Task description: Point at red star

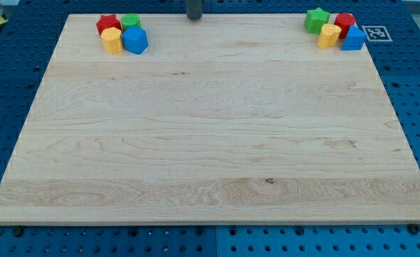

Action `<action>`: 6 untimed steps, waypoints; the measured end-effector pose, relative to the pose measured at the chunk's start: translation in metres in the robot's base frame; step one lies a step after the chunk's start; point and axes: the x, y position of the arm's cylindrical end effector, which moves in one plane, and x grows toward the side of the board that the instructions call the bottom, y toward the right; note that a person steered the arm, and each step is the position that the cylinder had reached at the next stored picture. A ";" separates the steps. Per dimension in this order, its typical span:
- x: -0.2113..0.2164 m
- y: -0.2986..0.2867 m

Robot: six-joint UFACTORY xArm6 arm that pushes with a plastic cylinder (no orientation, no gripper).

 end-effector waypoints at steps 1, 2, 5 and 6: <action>-0.001 -0.018; -0.001 -0.026; -0.002 -0.078; -0.002 -0.101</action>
